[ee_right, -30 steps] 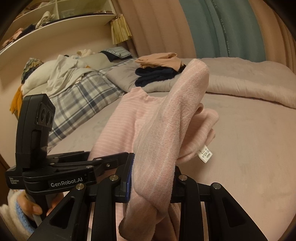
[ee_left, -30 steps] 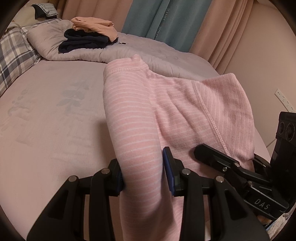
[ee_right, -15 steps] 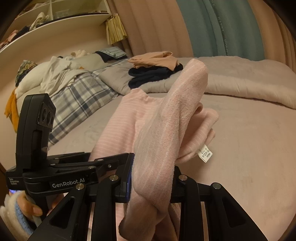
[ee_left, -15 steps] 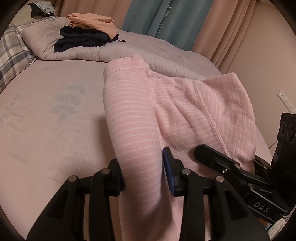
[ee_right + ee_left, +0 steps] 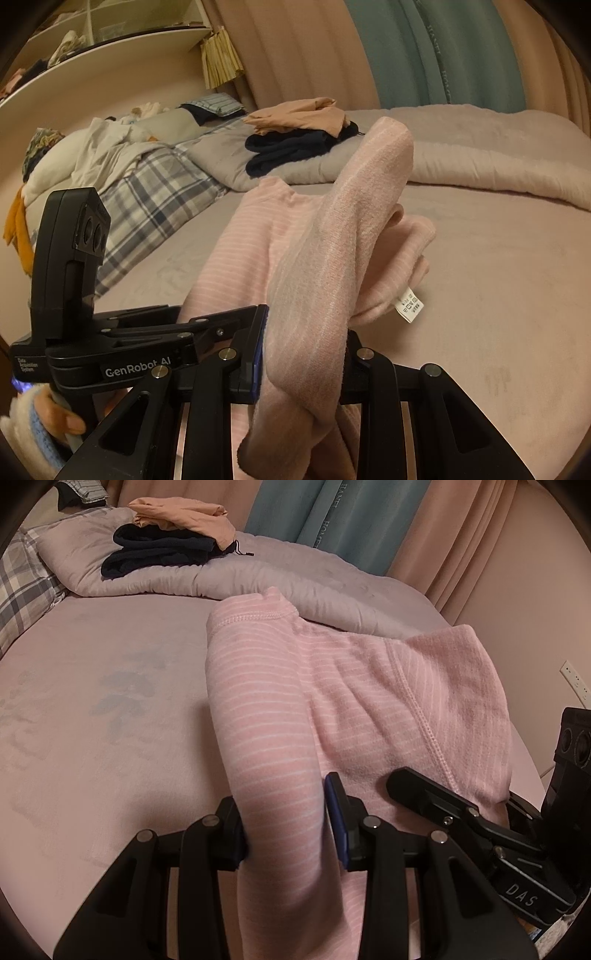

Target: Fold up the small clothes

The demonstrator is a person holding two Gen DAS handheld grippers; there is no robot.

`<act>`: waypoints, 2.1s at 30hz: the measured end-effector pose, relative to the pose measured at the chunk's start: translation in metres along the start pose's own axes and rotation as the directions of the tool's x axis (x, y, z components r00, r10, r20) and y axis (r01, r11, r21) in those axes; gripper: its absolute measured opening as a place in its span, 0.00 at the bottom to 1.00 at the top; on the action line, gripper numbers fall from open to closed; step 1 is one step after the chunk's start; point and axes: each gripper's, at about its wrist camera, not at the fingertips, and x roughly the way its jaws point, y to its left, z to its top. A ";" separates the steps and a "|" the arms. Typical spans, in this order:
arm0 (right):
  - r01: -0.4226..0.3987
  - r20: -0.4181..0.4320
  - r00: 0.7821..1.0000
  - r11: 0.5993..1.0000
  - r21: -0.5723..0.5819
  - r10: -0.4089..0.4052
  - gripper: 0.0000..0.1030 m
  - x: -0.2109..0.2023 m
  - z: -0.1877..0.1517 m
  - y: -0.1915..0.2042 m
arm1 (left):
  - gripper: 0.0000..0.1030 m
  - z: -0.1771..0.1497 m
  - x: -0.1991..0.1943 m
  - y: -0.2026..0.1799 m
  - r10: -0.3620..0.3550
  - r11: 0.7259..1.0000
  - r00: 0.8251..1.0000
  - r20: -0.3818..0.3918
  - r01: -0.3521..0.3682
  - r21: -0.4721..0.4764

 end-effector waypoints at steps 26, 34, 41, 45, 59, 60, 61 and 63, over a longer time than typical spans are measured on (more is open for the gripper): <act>0.015 -0.044 0.999 0.999 0.029 -0.014 0.29 0.020 0.003 -0.004 | 0.34 0.006 0.026 0.005 0.019 1.000 0.999 -0.044 -0.020 -0.014; 0.016 -0.046 0.999 0.999 0.030 -0.014 0.29 0.020 0.003 -0.003 | 0.34 0.006 0.028 0.005 0.022 1.000 0.999 -0.048 -0.023 -0.011; 0.018 -0.052 0.999 0.999 0.028 -0.016 0.29 0.024 0.003 -0.004 | 0.34 0.004 0.029 0.005 0.023 1.000 0.998 -0.050 -0.024 -0.015; 0.019 -0.054 0.998 0.999 0.031 -0.017 0.29 0.025 0.002 -0.004 | 0.34 0.003 0.030 0.006 0.024 1.000 0.998 -0.052 -0.025 -0.015; 0.010 -0.088 0.996 0.998 0.062 -0.005 0.29 0.035 0.001 -0.010 | 0.34 0.005 0.041 0.011 0.041 0.999 0.995 -0.096 -0.042 -0.011; 0.009 -0.092 0.996 0.998 0.065 -0.003 0.29 0.036 0.001 -0.011 | 0.34 0.004 0.042 0.013 0.041 0.999 0.994 -0.100 -0.042 -0.013; 0.009 -0.098 0.995 0.998 0.068 -0.002 0.29 0.037 0.001 -0.012 | 0.34 0.004 0.044 0.013 0.041 0.999 0.994 -0.104 -0.043 -0.015; 0.014 -0.110 0.994 0.997 0.070 -0.006 0.29 0.039 0.001 -0.013 | 0.34 0.003 0.047 0.015 0.041 0.999 0.993 -0.110 -0.043 -0.019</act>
